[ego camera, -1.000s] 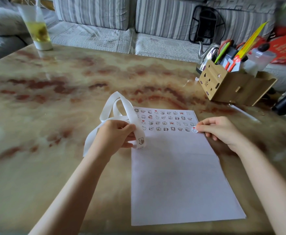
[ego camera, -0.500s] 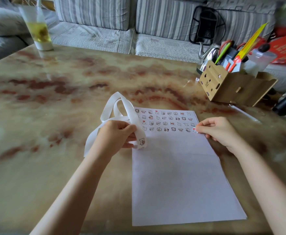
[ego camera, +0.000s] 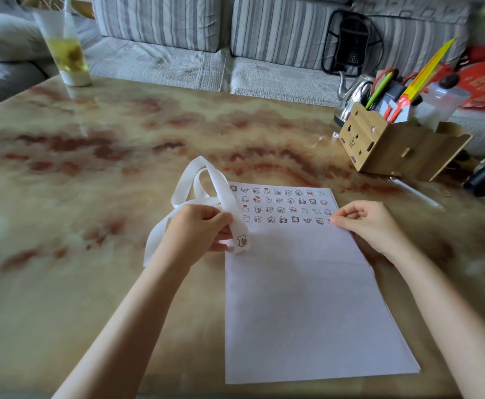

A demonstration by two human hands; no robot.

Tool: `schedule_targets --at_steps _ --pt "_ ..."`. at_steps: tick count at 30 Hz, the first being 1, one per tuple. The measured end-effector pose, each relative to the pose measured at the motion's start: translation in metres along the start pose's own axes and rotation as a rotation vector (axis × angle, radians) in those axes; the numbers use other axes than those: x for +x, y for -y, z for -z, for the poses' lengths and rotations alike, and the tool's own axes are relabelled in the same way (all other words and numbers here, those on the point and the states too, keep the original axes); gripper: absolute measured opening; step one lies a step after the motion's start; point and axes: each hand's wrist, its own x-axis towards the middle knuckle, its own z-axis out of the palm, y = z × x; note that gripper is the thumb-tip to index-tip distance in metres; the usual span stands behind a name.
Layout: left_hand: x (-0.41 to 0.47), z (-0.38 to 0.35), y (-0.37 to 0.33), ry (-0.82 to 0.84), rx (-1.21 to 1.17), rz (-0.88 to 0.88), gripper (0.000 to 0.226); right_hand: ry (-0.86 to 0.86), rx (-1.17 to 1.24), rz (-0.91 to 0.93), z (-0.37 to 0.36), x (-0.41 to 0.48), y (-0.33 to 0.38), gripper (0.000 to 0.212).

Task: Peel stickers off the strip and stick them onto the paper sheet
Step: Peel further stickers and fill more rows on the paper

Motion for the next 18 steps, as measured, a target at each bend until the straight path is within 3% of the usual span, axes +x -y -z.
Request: schedule_targets --at_steps 18 --pt "-0.0019 -0.0009 -0.0015 -0.007 0.022 -0.011 0.019 0.019 0.018 -0.018 0.0007 0.0012 0.0011 0.017"
